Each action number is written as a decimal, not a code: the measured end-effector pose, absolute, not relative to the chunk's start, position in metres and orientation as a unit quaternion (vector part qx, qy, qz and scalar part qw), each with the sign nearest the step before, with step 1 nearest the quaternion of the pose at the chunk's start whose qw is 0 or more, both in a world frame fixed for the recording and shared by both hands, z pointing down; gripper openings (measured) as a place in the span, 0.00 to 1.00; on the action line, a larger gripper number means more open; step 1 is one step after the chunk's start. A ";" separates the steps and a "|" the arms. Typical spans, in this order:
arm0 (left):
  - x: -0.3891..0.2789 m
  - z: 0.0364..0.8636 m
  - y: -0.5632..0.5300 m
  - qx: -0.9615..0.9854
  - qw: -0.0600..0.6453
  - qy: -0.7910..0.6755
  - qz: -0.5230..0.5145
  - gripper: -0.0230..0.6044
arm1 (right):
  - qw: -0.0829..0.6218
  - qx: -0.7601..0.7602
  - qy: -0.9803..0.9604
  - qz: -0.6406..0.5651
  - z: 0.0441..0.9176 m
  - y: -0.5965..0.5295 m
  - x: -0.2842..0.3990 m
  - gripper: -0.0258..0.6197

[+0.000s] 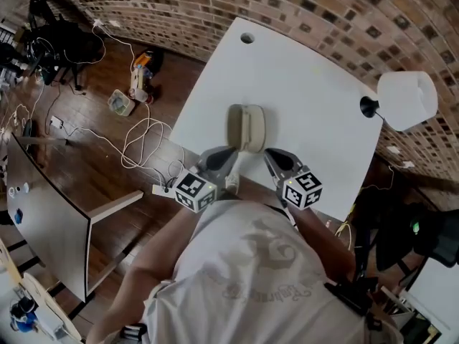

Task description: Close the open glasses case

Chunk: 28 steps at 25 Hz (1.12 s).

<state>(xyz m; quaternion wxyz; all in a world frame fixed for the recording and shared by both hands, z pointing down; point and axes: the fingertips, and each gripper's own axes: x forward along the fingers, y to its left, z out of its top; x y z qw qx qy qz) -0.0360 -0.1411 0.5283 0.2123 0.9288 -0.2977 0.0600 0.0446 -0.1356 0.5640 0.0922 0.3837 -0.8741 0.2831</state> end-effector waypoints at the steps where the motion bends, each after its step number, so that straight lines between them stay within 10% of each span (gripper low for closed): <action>1: -0.035 0.529 -0.144 0.930 0.213 -0.294 0.061 0.04 | 0.097 0.389 -0.869 0.290 0.569 -0.139 0.047 0.06; 15: -0.074 0.523 -0.187 0.922 0.215 -0.317 0.053 0.04 | 0.097 0.441 -0.765 0.459 0.654 -0.203 0.064 0.38; 28: -0.084 0.522 -0.214 0.926 0.214 -0.307 0.049 0.04 | 0.117 0.475 -0.733 0.473 0.656 -0.219 0.075 0.23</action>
